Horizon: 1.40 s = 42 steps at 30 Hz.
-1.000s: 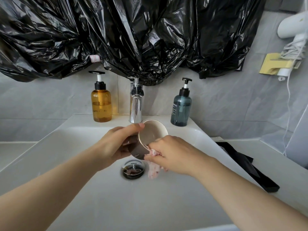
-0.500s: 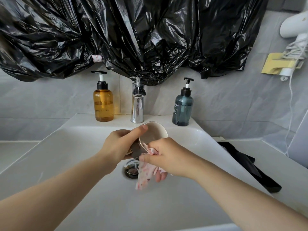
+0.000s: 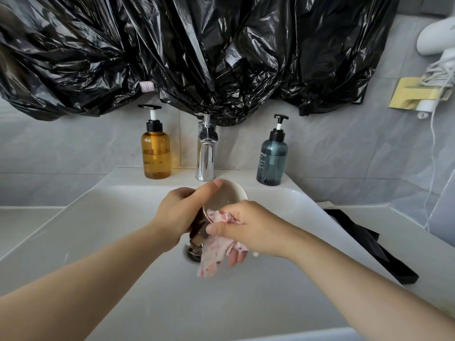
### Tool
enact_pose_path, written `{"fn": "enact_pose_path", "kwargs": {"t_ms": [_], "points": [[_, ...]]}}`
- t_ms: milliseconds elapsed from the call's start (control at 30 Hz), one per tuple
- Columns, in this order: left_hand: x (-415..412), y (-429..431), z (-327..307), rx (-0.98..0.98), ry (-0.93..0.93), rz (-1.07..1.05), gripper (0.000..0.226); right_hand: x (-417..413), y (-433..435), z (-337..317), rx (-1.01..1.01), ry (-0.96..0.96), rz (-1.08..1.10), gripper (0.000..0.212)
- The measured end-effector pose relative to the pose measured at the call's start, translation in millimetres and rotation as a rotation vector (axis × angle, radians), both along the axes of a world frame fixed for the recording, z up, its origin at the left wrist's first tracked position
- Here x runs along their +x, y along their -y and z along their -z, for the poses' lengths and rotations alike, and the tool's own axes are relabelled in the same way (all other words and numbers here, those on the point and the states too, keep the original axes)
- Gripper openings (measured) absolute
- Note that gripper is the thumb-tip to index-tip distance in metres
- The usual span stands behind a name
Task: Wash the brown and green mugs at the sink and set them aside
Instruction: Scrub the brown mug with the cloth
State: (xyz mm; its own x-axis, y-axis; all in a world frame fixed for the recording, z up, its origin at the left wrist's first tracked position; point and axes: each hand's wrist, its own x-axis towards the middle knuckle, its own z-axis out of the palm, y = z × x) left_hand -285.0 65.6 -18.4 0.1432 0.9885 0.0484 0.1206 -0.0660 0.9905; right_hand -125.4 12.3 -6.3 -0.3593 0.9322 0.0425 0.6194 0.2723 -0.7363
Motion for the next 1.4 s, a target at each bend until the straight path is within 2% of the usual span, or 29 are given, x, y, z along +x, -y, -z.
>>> {"fn": "enact_pose_path", "kwargs": {"t_ms": [67, 133, 233, 300, 367, 467, 633, 700, 767, 867, 1000, 1133, 1300, 1400], "points": [[1, 1, -1, -0.002, 0.042, -0.011, 0.086, -2, 3, 0, -0.008, -0.064, -0.004, 0.025], [-1, 1, -3, -0.052, 0.057, 0.040, 0.077, -3, 4, 1, 0.006, -0.041, 0.001, 0.028], [-5, 1, -8, -0.140, 0.017, 0.155, 0.066, 1, 4, 2, 0.105, 0.173, -0.004, 0.040], [-9, 0, -11, -0.200, -0.026, 0.216, 0.080, 4, 7, -2, 0.214, 0.391, -0.041, 0.038], [-12, 2, -13, -0.225, -0.122, 0.249, 0.090, 3, 11, -6, 0.267, 0.494, -0.085, 0.034], [-10, 8, -13, -0.235, -0.156, 0.197, 0.088, -2, 13, -8, 0.231, 0.507, -0.086, 0.037], [4, 4, 0, -0.188, 0.061, -0.018, 0.087, -13, 8, -3, 0.066, 0.293, -0.048, 0.028], [4, 0, 0, -0.164, 0.112, -0.048, 0.087, -20, 3, 1, 0.162, 0.314, -0.009, 0.022], [0, -3, -3, -0.155, 0.122, -0.021, 0.083, -22, 2, 2, 0.309, 0.421, 0.004, 0.024], [-8, -5, -7, -0.191, 0.051, 0.087, 0.069, -10, 5, -2, 0.403, 0.565, -0.064, 0.029], [-14, -2, -11, -0.250, -0.091, 0.222, 0.071, -2, 12, -4, 0.506, 0.744, -0.192, 0.020], [-11, 2, -12, -0.176, -0.019, 0.093, 0.067, -5, 8, 0, 0.425, 0.662, -0.134, 0.024], [3, 4, -7, -0.113, 0.119, -0.092, 0.049, -19, 3, 2, 0.081, 0.292, -0.006, 0.024], [3, 3, -6, -0.091, 0.139, -0.118, 0.053, -25, 0, 4, 0.068, 0.144, 0.034, 0.022]]}}
